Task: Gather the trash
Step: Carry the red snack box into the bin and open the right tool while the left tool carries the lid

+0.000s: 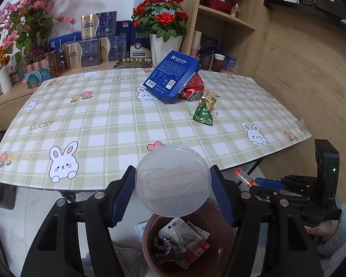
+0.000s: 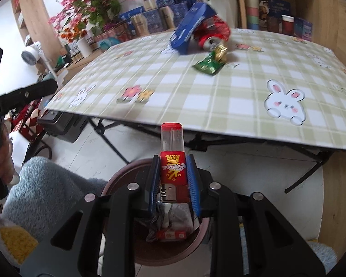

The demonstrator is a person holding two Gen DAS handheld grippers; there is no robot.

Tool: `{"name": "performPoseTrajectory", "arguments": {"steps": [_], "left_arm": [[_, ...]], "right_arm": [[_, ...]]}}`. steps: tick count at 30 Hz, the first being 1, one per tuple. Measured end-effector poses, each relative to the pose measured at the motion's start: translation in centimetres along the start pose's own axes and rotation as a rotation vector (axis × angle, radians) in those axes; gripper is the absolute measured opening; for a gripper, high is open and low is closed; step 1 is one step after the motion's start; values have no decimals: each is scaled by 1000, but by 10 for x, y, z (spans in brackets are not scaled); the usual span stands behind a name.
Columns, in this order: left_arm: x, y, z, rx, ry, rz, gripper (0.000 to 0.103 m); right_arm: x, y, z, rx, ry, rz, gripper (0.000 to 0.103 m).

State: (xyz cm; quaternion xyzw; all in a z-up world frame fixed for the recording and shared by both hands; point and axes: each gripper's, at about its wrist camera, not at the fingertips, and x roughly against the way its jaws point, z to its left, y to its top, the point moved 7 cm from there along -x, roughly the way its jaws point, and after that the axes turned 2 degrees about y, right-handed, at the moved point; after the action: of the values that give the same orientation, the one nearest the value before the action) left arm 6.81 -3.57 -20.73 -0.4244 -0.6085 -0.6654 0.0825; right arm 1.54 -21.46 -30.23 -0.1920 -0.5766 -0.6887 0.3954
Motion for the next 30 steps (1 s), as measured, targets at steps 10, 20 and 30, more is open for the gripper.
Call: {"name": "performPoseTrajectory", "arguments": {"steps": [10, 20, 30], "left_arm": [[18, -28, 1, 7, 9, 3, 64], [20, -41, 5, 26, 22, 14, 64], [11, -55, 14, 50, 38, 51, 64]], "right_arm": [[-41, -37, 34, 102, 27, 167, 26], [-104, -67, 46, 163, 30, 334, 26], [-133, -95, 38, 146, 6, 448, 27]]}}
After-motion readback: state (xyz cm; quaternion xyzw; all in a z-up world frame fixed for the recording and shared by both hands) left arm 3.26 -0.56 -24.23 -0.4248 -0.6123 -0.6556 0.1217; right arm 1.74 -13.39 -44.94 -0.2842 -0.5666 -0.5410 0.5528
